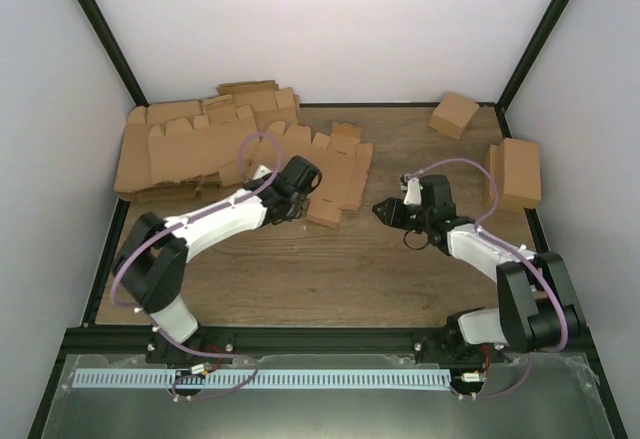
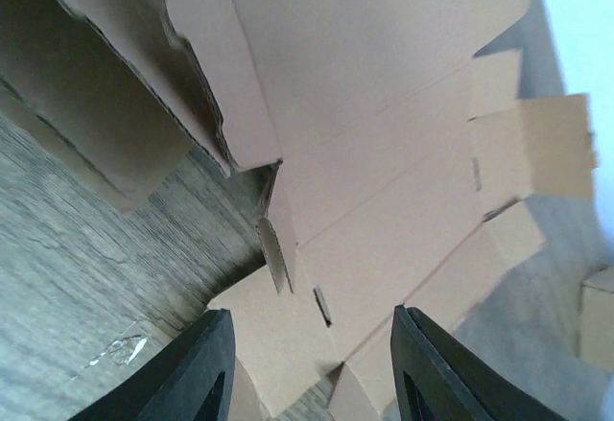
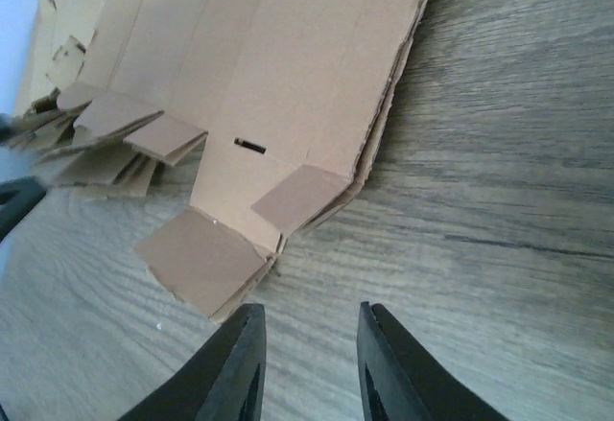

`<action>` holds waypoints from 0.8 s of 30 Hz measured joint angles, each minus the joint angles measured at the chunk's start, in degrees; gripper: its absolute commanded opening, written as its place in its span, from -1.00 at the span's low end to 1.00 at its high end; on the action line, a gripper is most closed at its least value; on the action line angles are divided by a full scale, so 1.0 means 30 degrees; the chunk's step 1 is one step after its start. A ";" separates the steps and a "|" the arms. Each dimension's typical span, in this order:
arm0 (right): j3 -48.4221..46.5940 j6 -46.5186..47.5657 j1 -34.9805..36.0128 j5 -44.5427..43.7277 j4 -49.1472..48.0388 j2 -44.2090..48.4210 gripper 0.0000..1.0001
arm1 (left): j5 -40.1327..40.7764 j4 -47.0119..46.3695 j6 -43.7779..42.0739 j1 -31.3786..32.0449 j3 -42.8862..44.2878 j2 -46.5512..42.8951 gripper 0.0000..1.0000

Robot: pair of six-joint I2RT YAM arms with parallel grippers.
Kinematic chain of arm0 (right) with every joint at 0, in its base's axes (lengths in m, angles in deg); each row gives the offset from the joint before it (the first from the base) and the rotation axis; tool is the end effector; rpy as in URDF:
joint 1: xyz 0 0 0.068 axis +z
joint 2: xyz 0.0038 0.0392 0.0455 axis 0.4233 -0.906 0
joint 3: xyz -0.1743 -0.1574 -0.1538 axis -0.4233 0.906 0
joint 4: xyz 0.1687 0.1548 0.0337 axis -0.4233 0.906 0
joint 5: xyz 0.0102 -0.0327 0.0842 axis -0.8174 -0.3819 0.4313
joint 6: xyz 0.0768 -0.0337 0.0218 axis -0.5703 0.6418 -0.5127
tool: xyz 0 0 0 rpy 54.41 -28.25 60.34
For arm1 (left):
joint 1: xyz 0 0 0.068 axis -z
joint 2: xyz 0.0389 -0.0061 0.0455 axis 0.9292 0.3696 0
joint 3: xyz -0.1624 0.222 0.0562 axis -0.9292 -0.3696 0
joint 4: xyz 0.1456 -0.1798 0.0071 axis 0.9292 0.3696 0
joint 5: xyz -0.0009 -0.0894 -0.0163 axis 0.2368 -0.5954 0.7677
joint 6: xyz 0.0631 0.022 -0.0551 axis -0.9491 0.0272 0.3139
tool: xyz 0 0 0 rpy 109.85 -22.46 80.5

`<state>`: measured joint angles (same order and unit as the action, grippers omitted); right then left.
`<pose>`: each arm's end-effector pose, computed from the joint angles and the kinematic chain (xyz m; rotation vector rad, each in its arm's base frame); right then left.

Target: Fold the paper box

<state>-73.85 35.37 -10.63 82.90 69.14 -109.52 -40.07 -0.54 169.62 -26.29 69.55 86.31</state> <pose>0.2384 0.0978 0.1846 0.0185 2.3535 0.9269 0.2809 -0.2169 0.2051 -1.1978 2.2403 -0.5317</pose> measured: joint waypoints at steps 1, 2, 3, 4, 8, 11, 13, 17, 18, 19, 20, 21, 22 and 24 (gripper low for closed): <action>-0.0124 -0.0255 -0.0007 0.0051 -0.0211 -0.0408 -0.25 | 0.0189 0.0044 -0.0117 0.0000 -0.0262 -0.0663 -0.03; -0.0219 -0.0539 -0.0015 0.0124 -0.0423 -0.0780 -0.22 | 0.0350 0.0080 -0.0211 0.0000 -0.0481 -0.1195 -0.03; -0.0321 -0.0780 -0.0015 0.0270 -0.0699 -0.1239 -0.20 | 0.0474 0.0087 -0.0248 -0.0015 -0.0699 -0.1668 -0.03; -0.0466 -0.1093 -0.0015 0.0444 -0.0962 -0.1800 -0.19 | 0.0583 0.0087 -0.0313 -0.0051 -0.0991 -0.2222 -0.03; -0.1115 -0.2178 -0.0029 0.0896 -0.1741 -0.3883 -0.08 | 0.0583 0.0153 -0.0809 -0.0350 -0.1821 -0.3257 -0.02; -0.1508 -0.2994 -0.0051 0.1115 -0.2346 -0.5085 -0.04 | 0.0248 0.0160 -0.1406 -0.0823 -0.2484 -0.3708 -0.02; -0.1719 -0.3439 -0.0117 0.1326 -0.2718 -0.5683 -0.05 | -0.0284 0.0160 -0.1967 -0.1377 -0.3031 -0.4022 -0.02; -0.2404 -0.4269 -0.0233 0.1727 -0.3592 -0.7147 -0.07 | -0.1450 0.0153 -0.3147 -0.2667 -0.3716 -0.4422 -0.02; -0.2594 -0.4430 -0.0255 0.1858 -0.3818 -0.7555 -0.07 | -0.1705 0.0146 -0.3410 -0.2951 -0.3810 -0.4503 -0.02; -0.2820 -0.4656 -0.0291 0.2025 -0.4080 -0.8029 -0.07 | -0.1916 0.0160 -0.3708 -0.3198 -0.3869 -0.4561 -0.02; -0.2994 -0.4801 -0.0306 0.2157 -0.4291 -0.8415 -0.08 | -0.2149 0.0138 -0.3978 -0.3453 -0.3942 -0.4641 -0.02; -0.3177 -0.4998 -0.0321 0.2331 -0.4503 -0.8837 -0.08 | -0.2390 0.0138 -0.4255 -0.3672 -0.4000 -0.4728 -0.02; -0.3410 -0.5173 -0.0335 0.2499 -0.4670 -0.9282 -0.09 | -0.2637 0.0138 -0.4488 -0.3876 -0.4065 -0.4845 -0.02; -0.4073 -0.5515 -0.0379 0.2994 -0.5078 -1.0193 -0.14 | -0.2987 0.0131 -0.4881 -0.4182 -0.4189 -0.5122 -0.02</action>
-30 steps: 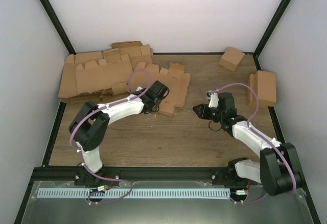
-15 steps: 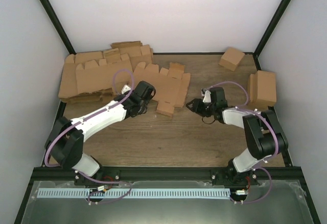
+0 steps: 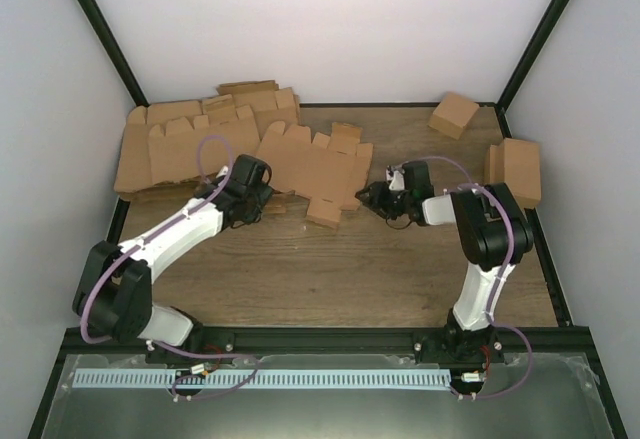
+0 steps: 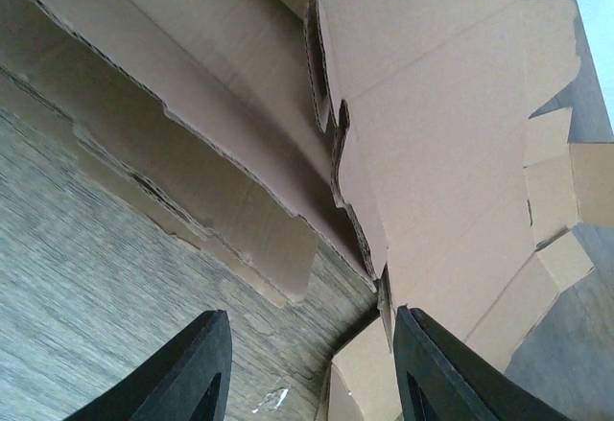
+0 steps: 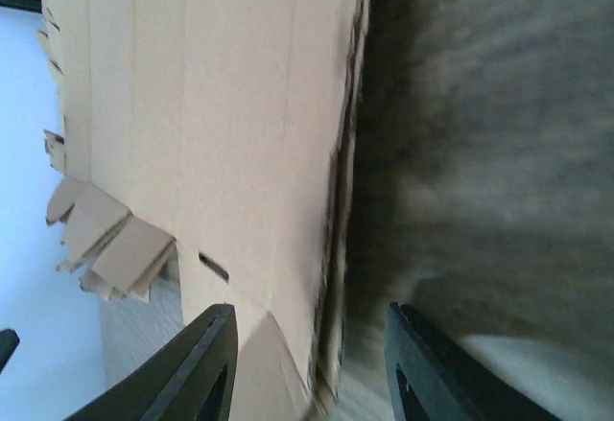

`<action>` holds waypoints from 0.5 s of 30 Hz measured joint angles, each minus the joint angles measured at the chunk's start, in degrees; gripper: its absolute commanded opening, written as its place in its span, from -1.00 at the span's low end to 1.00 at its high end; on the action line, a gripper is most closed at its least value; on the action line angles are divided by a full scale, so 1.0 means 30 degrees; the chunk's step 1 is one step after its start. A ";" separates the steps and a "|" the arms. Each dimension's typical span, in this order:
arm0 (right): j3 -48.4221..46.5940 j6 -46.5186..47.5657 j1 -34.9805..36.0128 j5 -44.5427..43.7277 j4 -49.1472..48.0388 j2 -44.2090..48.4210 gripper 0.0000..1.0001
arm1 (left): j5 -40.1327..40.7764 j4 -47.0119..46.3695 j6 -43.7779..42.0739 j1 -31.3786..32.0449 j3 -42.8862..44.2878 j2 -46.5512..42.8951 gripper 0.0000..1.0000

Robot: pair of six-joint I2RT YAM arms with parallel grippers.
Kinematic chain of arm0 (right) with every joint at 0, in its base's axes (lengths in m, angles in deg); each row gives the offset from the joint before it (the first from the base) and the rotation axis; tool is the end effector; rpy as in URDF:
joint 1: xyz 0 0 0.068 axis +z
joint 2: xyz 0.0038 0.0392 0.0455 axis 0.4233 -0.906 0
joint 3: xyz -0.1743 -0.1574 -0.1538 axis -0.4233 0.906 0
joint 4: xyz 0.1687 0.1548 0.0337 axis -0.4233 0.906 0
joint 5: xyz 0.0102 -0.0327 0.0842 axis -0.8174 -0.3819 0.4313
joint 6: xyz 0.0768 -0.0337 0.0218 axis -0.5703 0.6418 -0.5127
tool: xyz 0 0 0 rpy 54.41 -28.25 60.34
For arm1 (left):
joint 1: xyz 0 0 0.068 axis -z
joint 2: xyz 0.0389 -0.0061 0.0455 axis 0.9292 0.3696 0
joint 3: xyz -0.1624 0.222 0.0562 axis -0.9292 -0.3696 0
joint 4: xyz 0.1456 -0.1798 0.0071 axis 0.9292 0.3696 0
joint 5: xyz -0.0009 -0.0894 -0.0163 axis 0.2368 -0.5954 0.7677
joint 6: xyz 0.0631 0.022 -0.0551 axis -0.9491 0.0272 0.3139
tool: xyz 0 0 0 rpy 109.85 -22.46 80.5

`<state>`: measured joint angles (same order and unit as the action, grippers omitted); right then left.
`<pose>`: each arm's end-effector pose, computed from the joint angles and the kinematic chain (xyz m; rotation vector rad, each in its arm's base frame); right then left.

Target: Fold the paper box

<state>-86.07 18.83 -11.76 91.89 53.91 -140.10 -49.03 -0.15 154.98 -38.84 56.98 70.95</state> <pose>0.3277 0.1242 0.1253 0.3313 2.4569 1.2199 0.2606 -0.1295 0.2171 -1.1149 2.3033 -0.5178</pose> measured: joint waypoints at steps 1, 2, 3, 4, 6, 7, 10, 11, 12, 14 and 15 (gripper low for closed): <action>-0.0342 -0.0124 0.0007 0.0153 -0.0204 -0.0350 -0.17 | -0.0211 -0.0007 -0.0211 -0.0197 -0.0102 -0.0204 -0.02; -0.0656 -0.0277 0.0000 0.0255 -0.0357 -0.0699 -0.21 | -0.0350 -0.0007 -0.0379 -0.0372 -0.0197 -0.0401 -0.02; -0.0903 -0.0423 0.0000 0.0372 -0.0474 -0.0984 -0.27 | -0.0488 0.0000 -0.0525 -0.0554 -0.0291 -0.0597 -0.02; -0.1107 -0.0495 0.0000 0.0503 -0.0554 -0.1202 -0.34 | -0.0583 0.0000 -0.0670 -0.0743 -0.0401 -0.0809 -0.02; -0.1435 -0.0663 0.0000 0.0780 -0.0612 -0.1501 -0.54 | -0.0729 0.0015 -0.0947 -0.1137 -0.0583 -0.1195 -0.02; -0.1581 -0.0780 0.0000 0.0925 -0.0634 -0.1632 -0.65 | -0.0838 0.0015 -0.1107 -0.1362 -0.0678 -0.1413 -0.02; -0.1807 -0.0947 0.0000 0.1290 -0.0612 -0.1647 -0.89 | -0.0998 0.0189 -0.1581 -0.1931 -0.0772 -0.1865 -0.02; -0.1821 -0.0874 0.0000 0.1355 -0.0590 -0.1559 -0.93 | -0.1049 0.0248 -0.1770 -0.2113 -0.0772 -0.2004 -0.01; -0.1829 -0.0925 0.0000 0.1348 -0.0452 -0.1370 -0.96 | -0.1078 0.0328 -0.1960 -0.2331 -0.0772 -0.2200 -0.02; -0.1814 -0.0838 -0.0007 0.1253 -0.0044 -0.0670 -0.99 | -0.1122 0.0495 -0.2390 -0.2725 -0.0772 -0.2637 -0.01; -0.1814 -0.0750 -0.0007 0.1202 0.0197 -0.0117 -0.99 | -0.1122 0.0590 -0.2586 -0.2878 -0.0772 -0.2841 -0.01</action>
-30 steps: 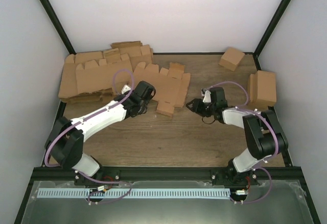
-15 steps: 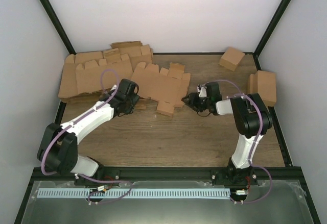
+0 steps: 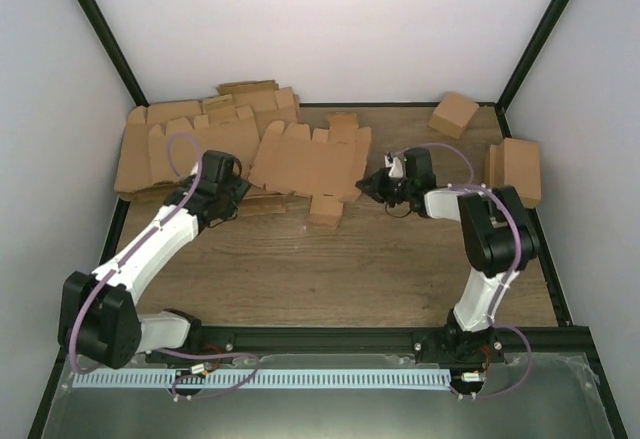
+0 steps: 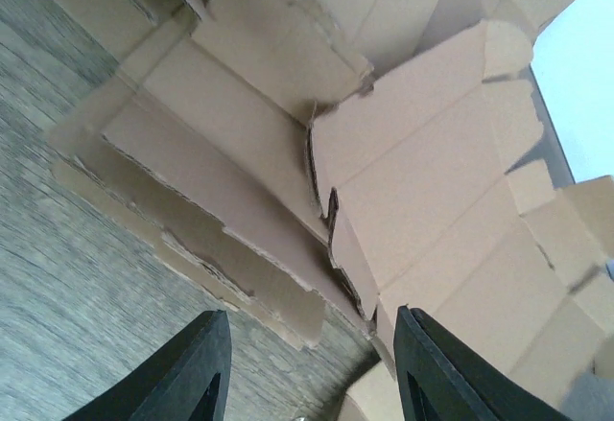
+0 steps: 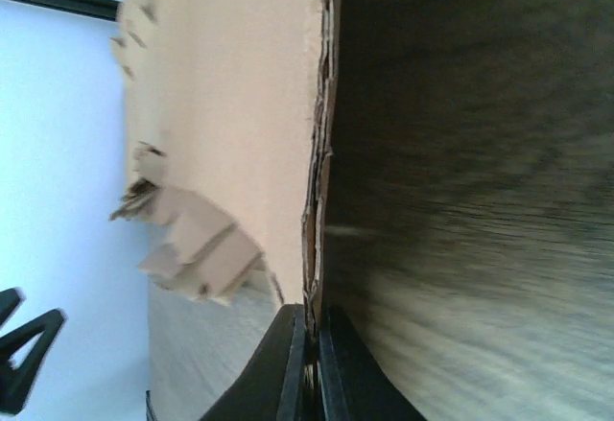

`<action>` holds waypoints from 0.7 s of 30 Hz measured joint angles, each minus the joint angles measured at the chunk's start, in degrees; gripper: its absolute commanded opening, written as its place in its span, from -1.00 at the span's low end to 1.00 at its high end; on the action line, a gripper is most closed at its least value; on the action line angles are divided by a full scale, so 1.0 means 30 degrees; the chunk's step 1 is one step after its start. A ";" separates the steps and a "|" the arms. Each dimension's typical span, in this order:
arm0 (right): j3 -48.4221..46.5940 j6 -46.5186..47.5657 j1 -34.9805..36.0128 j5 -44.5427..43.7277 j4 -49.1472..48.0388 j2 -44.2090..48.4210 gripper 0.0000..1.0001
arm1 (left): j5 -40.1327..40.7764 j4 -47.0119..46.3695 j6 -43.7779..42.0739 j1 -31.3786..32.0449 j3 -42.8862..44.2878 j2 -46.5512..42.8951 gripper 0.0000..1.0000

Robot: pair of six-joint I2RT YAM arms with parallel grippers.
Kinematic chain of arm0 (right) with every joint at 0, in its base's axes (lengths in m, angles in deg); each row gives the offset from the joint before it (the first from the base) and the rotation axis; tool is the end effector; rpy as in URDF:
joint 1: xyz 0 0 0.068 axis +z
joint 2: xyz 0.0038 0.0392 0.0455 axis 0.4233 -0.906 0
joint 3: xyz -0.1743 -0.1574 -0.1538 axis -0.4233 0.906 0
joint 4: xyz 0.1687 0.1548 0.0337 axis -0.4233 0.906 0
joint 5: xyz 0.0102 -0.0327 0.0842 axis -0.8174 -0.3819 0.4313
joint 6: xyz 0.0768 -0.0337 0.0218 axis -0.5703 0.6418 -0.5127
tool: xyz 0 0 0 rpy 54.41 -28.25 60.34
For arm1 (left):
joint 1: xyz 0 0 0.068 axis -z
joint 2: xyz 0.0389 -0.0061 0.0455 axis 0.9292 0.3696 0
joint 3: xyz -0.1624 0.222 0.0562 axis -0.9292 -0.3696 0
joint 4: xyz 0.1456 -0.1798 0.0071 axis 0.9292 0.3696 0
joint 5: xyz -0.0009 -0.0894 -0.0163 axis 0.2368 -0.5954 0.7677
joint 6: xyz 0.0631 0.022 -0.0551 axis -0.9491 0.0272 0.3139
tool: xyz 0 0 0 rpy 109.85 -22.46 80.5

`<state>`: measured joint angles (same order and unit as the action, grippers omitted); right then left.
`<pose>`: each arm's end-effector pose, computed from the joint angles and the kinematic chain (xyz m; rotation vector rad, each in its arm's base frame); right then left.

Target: Fold the paper box

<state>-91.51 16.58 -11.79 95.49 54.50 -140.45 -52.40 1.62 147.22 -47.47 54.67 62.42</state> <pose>0.3460 0.1322 0.1491 0.2943 2.3949 1.3200 0.2509 -0.0837 0.2394 -1.0878 2.2415 -0.5296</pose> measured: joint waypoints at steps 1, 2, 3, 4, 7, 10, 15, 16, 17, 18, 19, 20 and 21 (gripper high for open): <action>0.0000 0.0102 0.0000 -0.0051 0.0255 0.0641 -0.99 | -0.0007 0.0117 -0.0270 -0.0182 0.0007 -0.0219 0.00; 0.0000 0.0233 0.0000 -0.0102 0.0437 0.1268 -0.99 | 0.0007 0.0248 -0.0495 -0.0313 0.0022 -0.0430 0.04; 0.0000 0.0357 0.0000 -0.0146 0.0670 0.2098 -0.99 | 0.0029 0.0444 -0.0780 -0.0430 0.0080 -0.0627 0.06; -0.0036 0.0459 0.0000 -0.0182 0.0852 0.2841 -0.99 | 0.0124 0.0663 -0.1056 -0.0532 0.0175 -0.0816 0.07; -0.0641 0.0852 0.0058 -0.0168 0.1559 0.4575 -0.99 | 0.0685 0.1698 -0.2011 -0.0794 0.0976 -0.1282 0.12; -0.1982 0.1166 0.0408 -0.0160 0.2142 0.5421 -0.99 | 0.1792 0.3045 -0.3162 -0.1290 0.2652 -0.1829 0.18; -0.5559 0.1814 0.1967 -0.0226 0.3563 0.5530 -0.98 | 0.4342 0.4677 -0.5253 -0.2120 0.5989 -0.3679 0.25; -0.6586 0.1938 0.2455 -0.0240 0.3927 0.5435 -0.98 | 0.4881 0.4918 -0.5727 -0.2149 0.6674 -0.4124 0.26; -0.7810 0.2040 0.2980 -0.0204 0.4095 0.5253 -0.98 | 0.5464 0.5129 -0.6266 -0.2149 0.7431 -0.4626 0.27; -0.8837 0.2106 0.3373 -0.0087 0.4218 0.5049 -0.98 | 0.5967 0.5311 -0.6754 -0.2149 0.8153 -0.5078 0.27; -0.9930 0.2164 0.3723 0.0044 0.4284 0.4801 -0.98 | 0.6448 0.5450 -0.7206 -0.2149 0.8852 -0.5493 0.28; -1.1329 0.2208 0.4153 0.0262 0.4371 0.4437 -0.98 | 0.6863 0.5544 -0.7563 -0.2149 0.9457 -0.5843 0.29; -1.2320 0.2259 0.4430 0.0408 0.4328 0.4167 -0.97 | 0.7300 0.5595 -0.8051 -0.2149 1.0054 -0.6215 0.30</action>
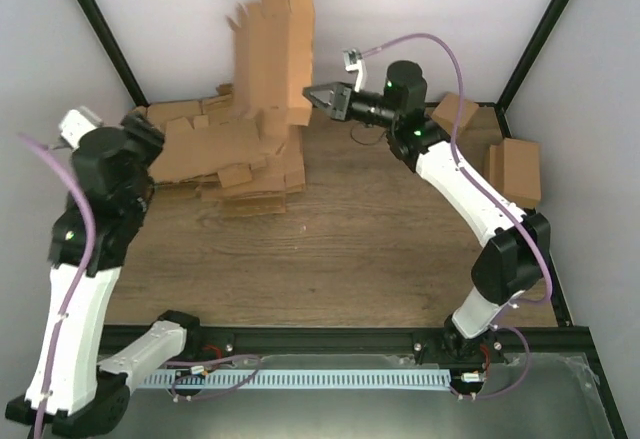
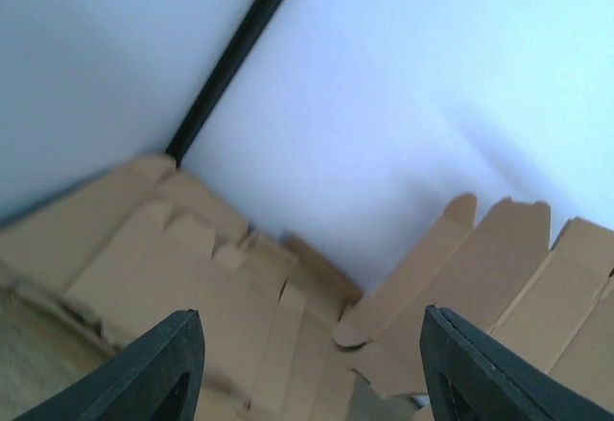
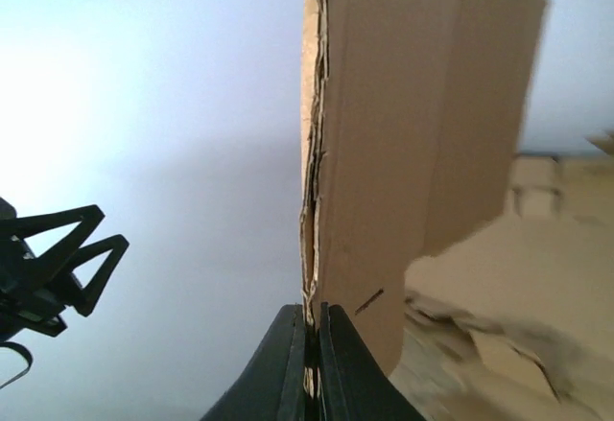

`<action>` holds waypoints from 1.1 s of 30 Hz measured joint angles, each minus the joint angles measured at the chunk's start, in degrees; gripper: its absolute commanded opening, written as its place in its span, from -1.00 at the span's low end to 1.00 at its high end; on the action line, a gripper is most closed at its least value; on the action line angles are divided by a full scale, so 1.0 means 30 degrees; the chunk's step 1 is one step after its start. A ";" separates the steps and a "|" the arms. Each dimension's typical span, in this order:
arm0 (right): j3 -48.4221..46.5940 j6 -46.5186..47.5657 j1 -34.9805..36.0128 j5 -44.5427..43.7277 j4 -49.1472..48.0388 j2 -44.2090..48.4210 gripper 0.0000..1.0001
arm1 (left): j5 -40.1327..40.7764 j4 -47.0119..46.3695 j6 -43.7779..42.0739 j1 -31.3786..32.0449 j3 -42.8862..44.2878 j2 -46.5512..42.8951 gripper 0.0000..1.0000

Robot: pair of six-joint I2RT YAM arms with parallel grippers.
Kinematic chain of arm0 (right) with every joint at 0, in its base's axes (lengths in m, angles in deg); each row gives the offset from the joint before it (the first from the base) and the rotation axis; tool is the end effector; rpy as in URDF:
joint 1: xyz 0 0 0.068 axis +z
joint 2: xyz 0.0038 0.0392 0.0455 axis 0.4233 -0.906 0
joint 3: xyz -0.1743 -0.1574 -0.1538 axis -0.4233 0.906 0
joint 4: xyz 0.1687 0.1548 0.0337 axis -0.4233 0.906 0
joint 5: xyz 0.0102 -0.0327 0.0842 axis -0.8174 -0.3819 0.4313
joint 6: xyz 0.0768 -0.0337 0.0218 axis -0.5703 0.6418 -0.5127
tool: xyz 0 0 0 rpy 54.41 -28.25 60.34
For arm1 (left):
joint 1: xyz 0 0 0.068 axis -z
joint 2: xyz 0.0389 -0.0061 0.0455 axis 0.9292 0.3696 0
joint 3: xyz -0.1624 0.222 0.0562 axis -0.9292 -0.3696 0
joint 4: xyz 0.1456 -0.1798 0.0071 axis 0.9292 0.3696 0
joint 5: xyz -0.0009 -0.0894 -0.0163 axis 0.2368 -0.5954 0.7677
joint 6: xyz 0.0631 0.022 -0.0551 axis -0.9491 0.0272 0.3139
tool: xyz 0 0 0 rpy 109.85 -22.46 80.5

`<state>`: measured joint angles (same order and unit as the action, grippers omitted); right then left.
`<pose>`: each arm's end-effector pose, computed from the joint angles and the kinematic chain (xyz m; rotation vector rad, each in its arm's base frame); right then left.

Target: Fold the paper box

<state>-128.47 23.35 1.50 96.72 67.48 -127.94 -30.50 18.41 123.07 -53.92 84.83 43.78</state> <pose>0.3229 0.2178 0.4151 -0.4090 1.7714 1.4398 0.1669 -0.0031 0.4473 -0.8261 1.6399 -0.2405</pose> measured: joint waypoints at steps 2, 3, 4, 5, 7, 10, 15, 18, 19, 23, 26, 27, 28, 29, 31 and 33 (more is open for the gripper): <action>-0.1807 0.0058 0.0612 0.0197 -0.0204 -0.0459 -0.96 | 0.0707 0.0015 -0.0954 0.0000 0.0918 -0.0743 0.31; -0.2215 0.0022 0.0794 0.0211 -0.0350 -0.0532 -0.95 | 0.1013 0.0007 -0.1406 0.0000 0.1231 -0.1137 0.31; -0.2463 -0.0109 0.0925 0.0204 -0.0503 -0.0583 -0.94 | 0.1209 0.0015 -0.1749 0.0000 0.1428 -0.1450 0.31; -0.2637 -0.0277 0.1078 0.0211 -0.0554 -0.0678 -0.94 | 0.1413 0.0007 -0.2047 0.0000 0.1552 -0.1712 0.31; -0.2973 -0.0729 0.1246 0.0226 -0.0561 -0.1188 -0.92 | 0.1617 0.0080 -0.2448 -0.0015 0.1632 -0.1909 0.32; -0.3308 -0.1406 0.1399 0.0153 -0.0648 -0.2776 -0.89 | 0.1341 0.0291 -0.2783 -0.0022 0.1290 -0.1530 0.31; -0.1523 -0.1734 0.2106 -0.1472 0.0481 -0.4517 -0.76 | -0.1086 0.0831 -0.2951 -0.0022 -0.0182 0.0036 0.31; 0.1676 -0.2011 0.3016 -0.2616 0.0532 -0.4153 -0.74 | -0.3133 0.0991 -0.3461 -0.0022 -0.1727 0.0619 0.32; 0.2776 -0.2149 0.3286 -0.2900 0.0510 -0.3956 -0.74 | -0.3759 0.1013 -0.3694 -0.0022 -0.2229 0.0714 0.33; 0.6674 -0.2492 0.4073 -0.3985 0.0430 -0.3665 -0.75 | -0.8204 0.0073 -0.5071 -0.0044 -0.5829 0.0714 0.39; 0.8000 -0.2455 0.4124 -0.4488 0.0437 -0.3665 -0.67 | -1.1555 -0.1224 -0.5880 -0.0036 -0.8837 0.0925 0.49; 0.8167 -0.2404 0.4124 -0.4583 0.0415 -0.3665 -0.57 | -1.2371 -0.1566 -0.6135 -0.0036 -0.9544 0.1107 0.54; 0.8218 -0.2346 0.4109 -0.4626 0.0321 -0.3665 -0.46 | -1.3231 -0.1887 -0.6331 -0.0036 -1.0091 0.1384 0.58; 0.8233 -0.2200 0.4073 -0.4648 0.0066 -0.3657 -0.39 | -1.4163 -0.2273 -0.6594 -0.0036 -1.0484 0.1770 0.62; 0.8473 -0.2113 0.4051 -0.4626 -0.0721 -0.3519 -0.32 | -1.5438 -0.2929 -0.7125 -0.0036 -1.0659 0.2572 0.70; 0.9114 -0.1953 0.4058 -0.4415 -0.1632 -0.3082 -0.31 | -1.6495 -0.3657 -0.7635 -0.0036 -1.0615 0.3293 0.76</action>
<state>-101.13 17.49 13.68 83.47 62.58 -137.19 -79.98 7.44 100.16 -54.03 52.98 53.66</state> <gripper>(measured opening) 0.335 0.840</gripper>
